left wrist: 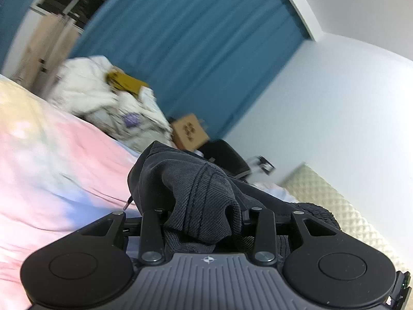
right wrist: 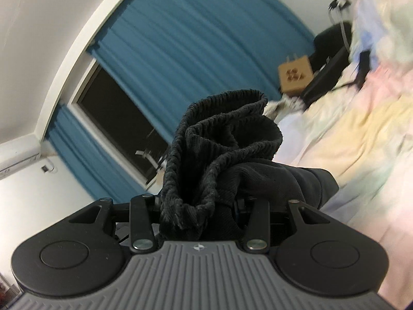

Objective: Fold clothes

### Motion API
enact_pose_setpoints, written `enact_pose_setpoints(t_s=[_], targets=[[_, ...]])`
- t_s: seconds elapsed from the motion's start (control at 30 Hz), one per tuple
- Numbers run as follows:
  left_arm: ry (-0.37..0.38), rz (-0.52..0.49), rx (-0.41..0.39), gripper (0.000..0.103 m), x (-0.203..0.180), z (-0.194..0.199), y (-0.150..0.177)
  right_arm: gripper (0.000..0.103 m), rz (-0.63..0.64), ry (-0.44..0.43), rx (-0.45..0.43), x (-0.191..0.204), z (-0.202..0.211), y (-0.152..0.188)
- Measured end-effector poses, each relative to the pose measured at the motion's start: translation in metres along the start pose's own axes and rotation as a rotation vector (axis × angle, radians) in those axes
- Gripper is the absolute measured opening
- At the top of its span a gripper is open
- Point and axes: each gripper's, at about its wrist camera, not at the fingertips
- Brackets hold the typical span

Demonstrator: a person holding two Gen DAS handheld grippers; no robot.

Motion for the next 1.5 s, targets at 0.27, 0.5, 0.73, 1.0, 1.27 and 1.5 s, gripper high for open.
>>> enact_pose_setpoints(t_s=[0.27,0.5,0.73,1.0,1.27,1.5], targets=[[0.112,-0.034,0.06,0.039,-0.051,-0.098,0.048,0.044,-0.013,0.075,-0.122,-0.069,0.045,-0.041],[0.152,-0.053,0.135,0.039,-0.044,-0.174,0.104,0.044,-0.058,0.136,-0.184,-0.14,0.053,-0.035],[0.153,-0.023,0.224,0.039,0.006,-0.229,0.151,0.044,-0.108,0.171,-0.178,-0.204,0.043,0.002],[0.182,0.012,0.258,0.043,0.048,-0.243,0.171,0.046,-0.232,0.18,-0.221,-0.238,0.037,0.043],[0.168,-0.054,0.309,0.057,0.059,-0.23,0.188,0.051,-0.349,0.271,-0.202,-0.267,0.039,0.081],[0.121,-0.117,0.347,0.082,0.063,-0.217,0.188,0.059,-0.352,0.358,-0.175,-0.259,0.038,0.083]])
Point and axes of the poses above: each gripper's, at about its wrist camera, not at the fingertips, and z roughly against the way its jaws point, x to its left, y to its underside, and after that the axes turned 4 degrees about -z, right-handed
